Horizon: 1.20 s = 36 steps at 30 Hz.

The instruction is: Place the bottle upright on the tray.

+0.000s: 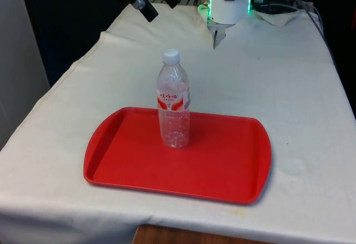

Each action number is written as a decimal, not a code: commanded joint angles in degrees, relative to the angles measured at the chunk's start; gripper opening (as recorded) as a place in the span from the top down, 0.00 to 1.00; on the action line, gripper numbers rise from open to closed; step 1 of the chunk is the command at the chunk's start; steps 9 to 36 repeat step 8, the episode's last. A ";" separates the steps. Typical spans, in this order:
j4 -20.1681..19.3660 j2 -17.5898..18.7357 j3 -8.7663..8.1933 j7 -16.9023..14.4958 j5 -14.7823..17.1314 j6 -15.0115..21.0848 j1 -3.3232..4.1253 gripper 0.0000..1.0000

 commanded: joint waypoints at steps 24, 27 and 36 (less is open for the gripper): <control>0.06 -0.92 0.00 0.86 -0.57 0.00 0.69 0.00; 0.06 -0.92 0.00 0.86 -0.57 0.00 0.69 0.00; 0.06 -0.92 0.00 0.86 -0.57 0.00 0.69 0.00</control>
